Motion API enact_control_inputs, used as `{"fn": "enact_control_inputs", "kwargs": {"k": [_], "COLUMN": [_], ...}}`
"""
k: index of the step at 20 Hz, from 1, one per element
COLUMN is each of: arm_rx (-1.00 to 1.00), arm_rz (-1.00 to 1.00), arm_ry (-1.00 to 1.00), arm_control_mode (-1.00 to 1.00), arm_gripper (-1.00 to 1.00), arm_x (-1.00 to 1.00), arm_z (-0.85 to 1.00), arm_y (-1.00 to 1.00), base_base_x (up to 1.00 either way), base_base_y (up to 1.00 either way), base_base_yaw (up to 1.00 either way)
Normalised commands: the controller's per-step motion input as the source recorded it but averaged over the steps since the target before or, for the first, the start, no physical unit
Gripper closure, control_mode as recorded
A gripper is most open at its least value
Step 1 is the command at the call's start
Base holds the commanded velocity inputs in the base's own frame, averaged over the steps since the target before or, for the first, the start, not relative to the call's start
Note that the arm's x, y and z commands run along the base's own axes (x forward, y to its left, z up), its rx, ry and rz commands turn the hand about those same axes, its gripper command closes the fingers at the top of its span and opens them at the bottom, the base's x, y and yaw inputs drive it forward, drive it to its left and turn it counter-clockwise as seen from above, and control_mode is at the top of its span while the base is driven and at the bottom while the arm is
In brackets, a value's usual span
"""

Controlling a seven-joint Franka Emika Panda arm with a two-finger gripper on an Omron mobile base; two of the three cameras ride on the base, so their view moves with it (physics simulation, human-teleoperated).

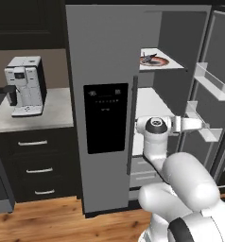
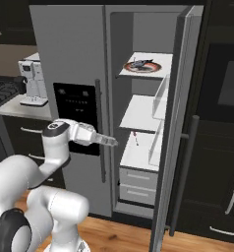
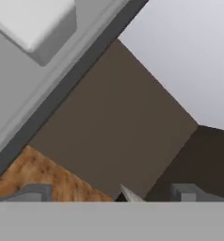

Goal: Retrieve the fish from the fridge and place it on the saucepan with marinade on the stove.

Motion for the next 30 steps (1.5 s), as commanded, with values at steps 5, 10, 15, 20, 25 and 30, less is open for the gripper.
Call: {"fn": "enact_control_inputs", "kwargs": {"k": [5,10,15,20,25,30], "arm_rx": [0.0,0.0,-0.16,-0.19,-0.05,0.0], "arm_rz": [0.02,0.08,0.11,0.13,0.07,0.03], "arm_ry": [-0.52,-0.27,-0.03,0.0,0.0,0.0], "arm_control_mode": [-1.0,-1.0,-1.0,-1.0,-1.0,-1.0], "arm_gripper": [-1.0,-1.0,-1.0,-1.0,-1.0,-1.0], "arm_x": [-0.34,-0.17,-0.08,0.11,0.53,0.61], "arm_z": [0.32,0.42,0.09,-0.02,-0.05,-0.08], "arm_y": [0.0,0.0,-0.01,-0.14,-0.27,-0.18], "base_base_x": [0.0,0.0,0.0,0.0,0.0,0.0], "base_base_y": [0.0,0.0,0.0,0.0,0.0,0.0], "base_base_yaw": [0.0,0.0,0.0,0.0,0.0,0.0]}}
